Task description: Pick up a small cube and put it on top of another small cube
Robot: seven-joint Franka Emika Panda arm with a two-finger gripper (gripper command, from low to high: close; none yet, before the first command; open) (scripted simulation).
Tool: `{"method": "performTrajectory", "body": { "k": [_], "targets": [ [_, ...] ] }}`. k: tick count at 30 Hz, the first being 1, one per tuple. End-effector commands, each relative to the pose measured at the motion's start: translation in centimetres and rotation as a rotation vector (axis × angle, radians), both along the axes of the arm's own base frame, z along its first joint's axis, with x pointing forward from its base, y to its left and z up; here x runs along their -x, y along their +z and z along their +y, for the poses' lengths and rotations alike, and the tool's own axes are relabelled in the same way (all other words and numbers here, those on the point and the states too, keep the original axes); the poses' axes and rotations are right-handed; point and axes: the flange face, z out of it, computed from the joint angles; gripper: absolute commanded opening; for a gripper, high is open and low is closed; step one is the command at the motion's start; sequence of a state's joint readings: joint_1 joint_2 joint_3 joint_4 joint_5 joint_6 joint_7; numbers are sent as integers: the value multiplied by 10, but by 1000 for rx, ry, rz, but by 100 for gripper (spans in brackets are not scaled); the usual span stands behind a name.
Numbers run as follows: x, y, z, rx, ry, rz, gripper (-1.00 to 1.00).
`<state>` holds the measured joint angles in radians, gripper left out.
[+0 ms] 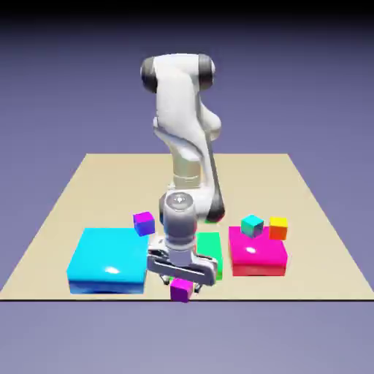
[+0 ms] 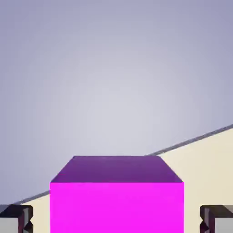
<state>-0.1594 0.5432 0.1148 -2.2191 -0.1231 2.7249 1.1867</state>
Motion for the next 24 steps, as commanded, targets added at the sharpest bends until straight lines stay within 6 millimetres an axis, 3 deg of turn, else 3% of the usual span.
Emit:
{"method": "performTrajectory", "body": {
  "k": [1, 5, 10, 17, 24],
  "targets": [
    [-1, 15, 0, 0, 0, 0, -100],
    [0, 74, 5, -3, 1, -1, -100],
    [31, 127, 80, -42, 19, -6, -100],
    [102, 182, 167, -50, 53, -2, -100],
    [188, 207, 222, -4, 75, 0, -100]
  ]
}}
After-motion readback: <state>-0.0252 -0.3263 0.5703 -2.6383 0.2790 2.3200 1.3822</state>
